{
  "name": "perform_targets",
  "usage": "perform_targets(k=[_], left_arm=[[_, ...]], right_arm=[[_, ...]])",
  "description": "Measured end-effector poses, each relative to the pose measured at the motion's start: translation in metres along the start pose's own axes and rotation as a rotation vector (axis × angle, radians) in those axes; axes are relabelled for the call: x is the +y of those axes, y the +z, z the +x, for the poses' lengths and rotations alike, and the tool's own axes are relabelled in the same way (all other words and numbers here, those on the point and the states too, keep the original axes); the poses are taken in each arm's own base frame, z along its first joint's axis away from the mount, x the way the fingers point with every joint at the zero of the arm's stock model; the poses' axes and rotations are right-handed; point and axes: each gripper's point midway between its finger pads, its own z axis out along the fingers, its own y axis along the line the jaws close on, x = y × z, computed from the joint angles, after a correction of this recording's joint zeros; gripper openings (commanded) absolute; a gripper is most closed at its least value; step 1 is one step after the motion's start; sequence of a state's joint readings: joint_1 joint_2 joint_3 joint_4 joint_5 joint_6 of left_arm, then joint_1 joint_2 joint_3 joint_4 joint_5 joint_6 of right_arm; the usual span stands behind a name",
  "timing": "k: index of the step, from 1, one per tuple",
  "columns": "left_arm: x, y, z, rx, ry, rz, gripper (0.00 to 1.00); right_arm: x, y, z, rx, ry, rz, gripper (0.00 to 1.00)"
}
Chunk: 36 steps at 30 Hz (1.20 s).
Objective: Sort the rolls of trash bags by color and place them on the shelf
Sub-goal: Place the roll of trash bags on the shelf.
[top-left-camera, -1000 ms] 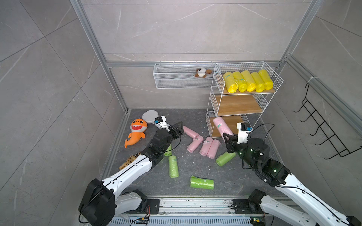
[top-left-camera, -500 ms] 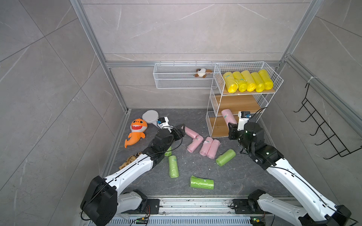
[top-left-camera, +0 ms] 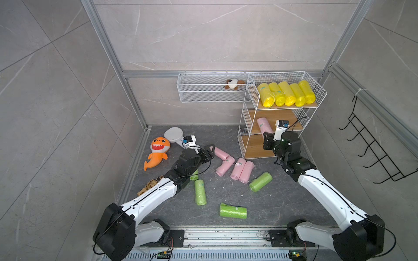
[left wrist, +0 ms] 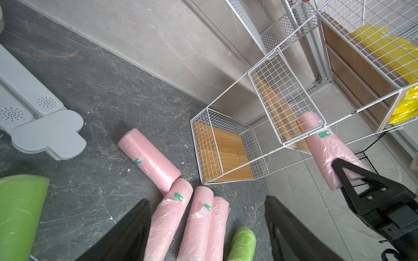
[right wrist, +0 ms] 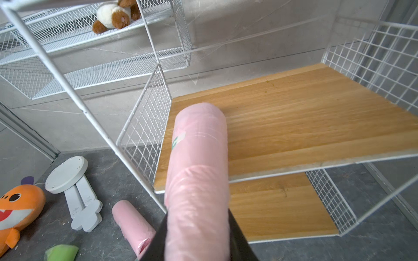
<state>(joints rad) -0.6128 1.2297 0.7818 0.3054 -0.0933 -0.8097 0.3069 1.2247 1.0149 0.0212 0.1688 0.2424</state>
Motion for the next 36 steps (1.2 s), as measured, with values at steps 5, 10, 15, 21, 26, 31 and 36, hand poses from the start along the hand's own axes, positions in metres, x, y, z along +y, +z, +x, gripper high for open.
perform_targets(k=[5, 10, 15, 21, 26, 31, 36], left_arm=[[0.001, 0.001, 0.004, 0.016, 0.000, -0.003, 0.82], [0.001, 0.001, 0.006, 0.029, 0.001, 0.001, 0.82], [0.001, 0.001, 0.008, 0.035, 0.001, 0.002, 0.82], [0.002, 0.004, 0.010, 0.045, 0.001, -0.004, 0.82], [0.001, 0.008, 0.014, 0.070, 0.001, 0.001, 0.82], [0.000, 0.011, 0.016, 0.082, 0.001, 0.004, 0.82], [0.000, 0.011, 0.017, 0.090, 0.001, 0.007, 0.82]], right_arm=[[0.006, 0.017, 0.005, -0.001, 0.001, -0.028, 0.29], [0.010, 0.030, 0.002, -0.037, 0.006, -0.041, 0.31], [0.013, 0.041, -0.002, -0.073, -0.003, -0.049, 0.33], [0.015, 0.052, -0.004, -0.099, -0.010, -0.054, 0.37], [0.017, 0.060, -0.005, -0.113, -0.007, -0.056, 0.40], [0.018, 0.066, -0.005, -0.130, -0.004, -0.058, 0.43], [0.019, 0.075, -0.005, -0.141, 0.011, -0.062, 0.43]])
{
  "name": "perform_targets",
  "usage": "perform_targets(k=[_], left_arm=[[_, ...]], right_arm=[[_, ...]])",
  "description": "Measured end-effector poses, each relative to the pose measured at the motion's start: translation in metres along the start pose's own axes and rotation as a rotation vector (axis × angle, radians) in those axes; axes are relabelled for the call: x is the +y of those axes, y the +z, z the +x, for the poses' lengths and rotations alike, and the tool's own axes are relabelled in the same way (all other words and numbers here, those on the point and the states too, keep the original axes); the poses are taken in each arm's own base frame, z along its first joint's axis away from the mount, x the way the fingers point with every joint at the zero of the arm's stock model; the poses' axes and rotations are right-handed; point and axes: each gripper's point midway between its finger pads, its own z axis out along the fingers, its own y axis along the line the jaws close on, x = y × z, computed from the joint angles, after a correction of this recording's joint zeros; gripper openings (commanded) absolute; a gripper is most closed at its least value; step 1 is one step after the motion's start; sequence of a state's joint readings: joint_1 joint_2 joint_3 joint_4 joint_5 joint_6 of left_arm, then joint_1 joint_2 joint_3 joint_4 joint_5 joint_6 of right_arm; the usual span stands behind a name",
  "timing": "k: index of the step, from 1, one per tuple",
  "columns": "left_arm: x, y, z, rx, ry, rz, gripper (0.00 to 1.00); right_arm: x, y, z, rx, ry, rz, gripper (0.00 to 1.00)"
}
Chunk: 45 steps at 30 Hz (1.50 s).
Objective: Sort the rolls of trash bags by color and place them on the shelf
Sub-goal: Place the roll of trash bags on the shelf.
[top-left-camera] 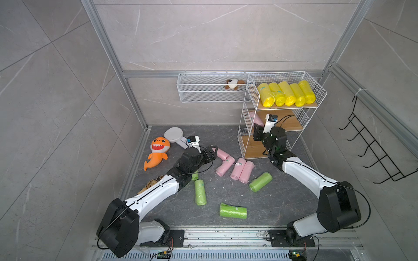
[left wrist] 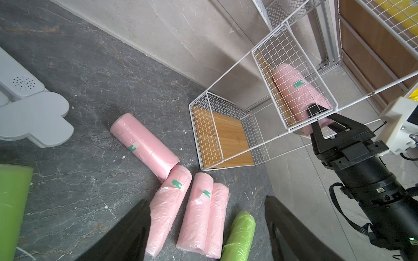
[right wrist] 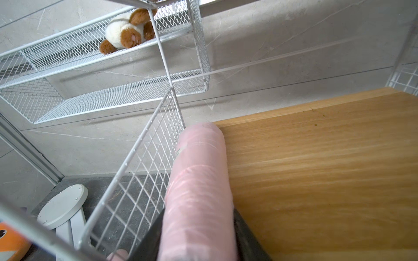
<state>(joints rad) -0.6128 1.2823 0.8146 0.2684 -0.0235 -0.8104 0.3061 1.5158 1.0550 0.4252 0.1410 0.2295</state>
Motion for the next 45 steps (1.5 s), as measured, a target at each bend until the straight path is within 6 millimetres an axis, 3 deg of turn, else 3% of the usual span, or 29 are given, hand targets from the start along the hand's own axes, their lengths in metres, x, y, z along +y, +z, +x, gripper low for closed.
perform_targets(k=[18, 23, 31, 36, 41, 45], left_arm=[[0.000, 0.000, 0.000, 0.000, 0.000, 0.000, 0.82], [0.000, 0.000, 0.000, 0.000, 0.000, 0.000, 0.82], [0.001, 0.001, 0.001, 0.003, 0.001, -0.003, 0.82], [0.013, 0.010, 0.014, 0.049, 0.048, -0.036, 0.82], [0.030, 0.030, 0.038, 0.162, 0.154, -0.121, 0.81], [0.035, 0.048, 0.059, 0.248, 0.280, -0.178, 0.81]], right_arm=[[0.007, 0.008, -0.005, -0.025, 0.045, -0.044, 0.55], [0.009, 0.001, -0.017, -0.049, 0.048, -0.050, 0.58], [0.011, -0.033, -0.050, -0.124, 0.050, -0.060, 0.61], [0.006, -0.058, -0.062, -0.115, 0.034, -0.034, 0.61], [0.006, -0.090, -0.061, -0.048, 0.023, -0.022, 0.62], [0.016, -0.114, -0.039, 0.040, 0.005, -0.046, 0.64]])
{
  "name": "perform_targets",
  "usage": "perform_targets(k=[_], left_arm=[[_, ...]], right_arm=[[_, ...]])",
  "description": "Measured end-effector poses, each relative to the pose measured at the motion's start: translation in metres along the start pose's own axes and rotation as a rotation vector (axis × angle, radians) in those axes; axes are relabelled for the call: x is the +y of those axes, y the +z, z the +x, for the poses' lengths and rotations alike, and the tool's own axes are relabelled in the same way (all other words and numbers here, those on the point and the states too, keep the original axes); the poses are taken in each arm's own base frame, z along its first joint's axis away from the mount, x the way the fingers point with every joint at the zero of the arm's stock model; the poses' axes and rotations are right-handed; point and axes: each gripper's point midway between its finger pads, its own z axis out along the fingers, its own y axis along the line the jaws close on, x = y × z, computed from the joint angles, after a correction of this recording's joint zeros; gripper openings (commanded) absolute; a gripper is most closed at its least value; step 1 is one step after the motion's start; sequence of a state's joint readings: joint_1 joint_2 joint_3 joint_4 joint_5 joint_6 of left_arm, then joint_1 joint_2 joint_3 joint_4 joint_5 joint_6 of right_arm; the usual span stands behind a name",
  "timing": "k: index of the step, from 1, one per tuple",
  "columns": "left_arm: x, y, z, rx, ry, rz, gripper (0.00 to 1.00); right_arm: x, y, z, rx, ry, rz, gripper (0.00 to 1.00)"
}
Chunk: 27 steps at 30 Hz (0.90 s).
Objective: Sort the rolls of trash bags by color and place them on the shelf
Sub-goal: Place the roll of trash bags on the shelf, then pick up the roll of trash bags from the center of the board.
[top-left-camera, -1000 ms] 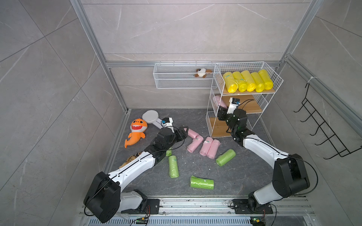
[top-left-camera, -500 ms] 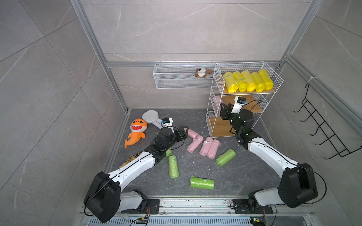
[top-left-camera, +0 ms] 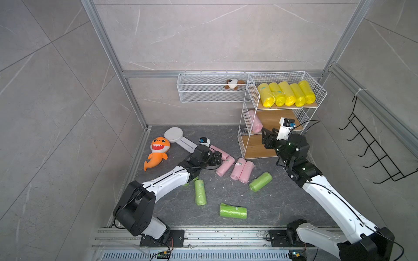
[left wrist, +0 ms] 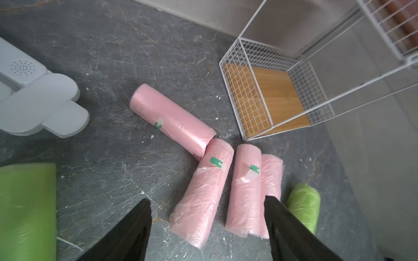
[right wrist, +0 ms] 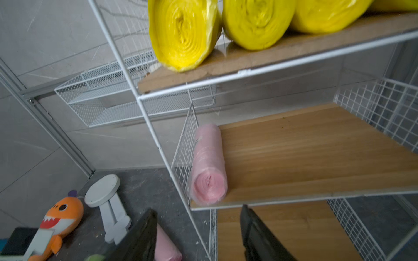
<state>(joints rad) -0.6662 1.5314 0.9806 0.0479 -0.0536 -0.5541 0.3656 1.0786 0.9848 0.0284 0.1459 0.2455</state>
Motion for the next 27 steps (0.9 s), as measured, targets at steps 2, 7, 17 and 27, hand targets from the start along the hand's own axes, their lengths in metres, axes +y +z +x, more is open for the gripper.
perform_targets(k=[2, 7, 17, 27], left_arm=[[-0.004, 0.010, 0.010, 0.040, 0.065, -0.023, 0.81], [-0.007, 0.036, 0.028, 0.134, 0.175, -0.068, 0.80], [0.029, 0.074, 0.038, 0.201, 0.141, -0.179, 0.80], [0.077, 0.109, -0.008, 0.068, -0.074, -0.254, 0.82]], right_arm=[[0.004, -0.009, 0.019, 0.061, -0.012, -0.010, 0.65], [0.003, -0.022, 0.076, 0.221, -0.043, -0.015, 0.67], [-0.010, -0.033, 0.161, 0.430, -0.037, 0.005, 0.69], [0.001, -0.021, 0.171, 0.441, -0.005, -0.046, 0.70]])
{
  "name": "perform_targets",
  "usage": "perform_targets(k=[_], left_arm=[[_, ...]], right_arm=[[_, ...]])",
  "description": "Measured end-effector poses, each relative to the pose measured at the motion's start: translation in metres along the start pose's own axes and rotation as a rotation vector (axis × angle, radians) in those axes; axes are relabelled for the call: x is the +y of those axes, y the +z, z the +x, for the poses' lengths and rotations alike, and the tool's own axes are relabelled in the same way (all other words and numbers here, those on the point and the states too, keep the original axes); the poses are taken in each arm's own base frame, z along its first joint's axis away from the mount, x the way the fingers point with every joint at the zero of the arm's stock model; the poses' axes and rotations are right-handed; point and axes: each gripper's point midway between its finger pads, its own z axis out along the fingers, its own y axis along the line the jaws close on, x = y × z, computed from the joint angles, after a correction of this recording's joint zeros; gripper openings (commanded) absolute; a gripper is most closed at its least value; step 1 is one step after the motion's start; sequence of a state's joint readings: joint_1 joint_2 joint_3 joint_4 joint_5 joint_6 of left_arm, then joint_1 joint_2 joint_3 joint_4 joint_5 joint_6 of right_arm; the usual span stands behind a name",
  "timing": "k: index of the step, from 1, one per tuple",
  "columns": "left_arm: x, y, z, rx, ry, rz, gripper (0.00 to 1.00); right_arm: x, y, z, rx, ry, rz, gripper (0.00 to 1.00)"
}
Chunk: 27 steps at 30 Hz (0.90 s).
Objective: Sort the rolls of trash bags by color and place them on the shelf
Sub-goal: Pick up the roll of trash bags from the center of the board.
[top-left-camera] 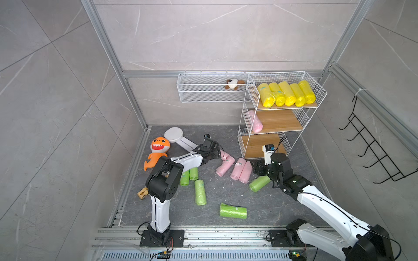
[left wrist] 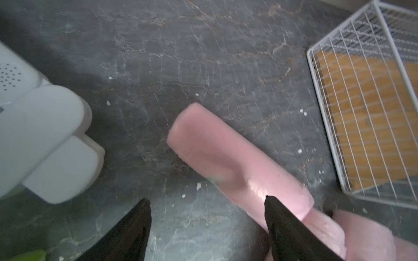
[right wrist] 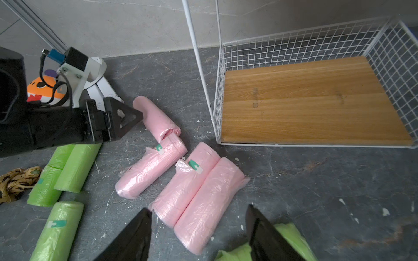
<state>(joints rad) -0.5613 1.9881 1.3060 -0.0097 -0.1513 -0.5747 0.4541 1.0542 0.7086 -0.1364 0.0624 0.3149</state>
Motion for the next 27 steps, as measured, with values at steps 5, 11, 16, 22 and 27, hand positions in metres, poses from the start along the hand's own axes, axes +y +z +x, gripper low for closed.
perform_targets(k=[5, 11, 16, 22, 27], left_arm=[[-0.001, 0.017, -0.016, -0.035, -0.077, 0.009, 0.83], [-0.006, 0.030, -0.023, -0.050, -0.128, 0.014, 0.84], [-0.003, 0.039, -0.017, -0.043, -0.167, 0.005, 0.84], [0.001, 0.045, -0.012, -0.036, -0.206, -0.004, 0.82], [0.000, 0.053, -0.011, -0.042, -0.235, 0.000, 0.78]], right_arm=[[0.000, 0.007, 0.012, 0.018, 0.013, -0.012, 0.70], [0.001, 0.011, 0.017, 0.024, 0.026, -0.028, 0.71], [0.003, 0.011, 0.016, 0.017, 0.027, -0.038, 0.71], [0.005, 0.013, 0.020, 0.023, 0.034, -0.053, 0.71], [0.007, 0.014, 0.022, 0.026, 0.044, -0.066, 0.72]])
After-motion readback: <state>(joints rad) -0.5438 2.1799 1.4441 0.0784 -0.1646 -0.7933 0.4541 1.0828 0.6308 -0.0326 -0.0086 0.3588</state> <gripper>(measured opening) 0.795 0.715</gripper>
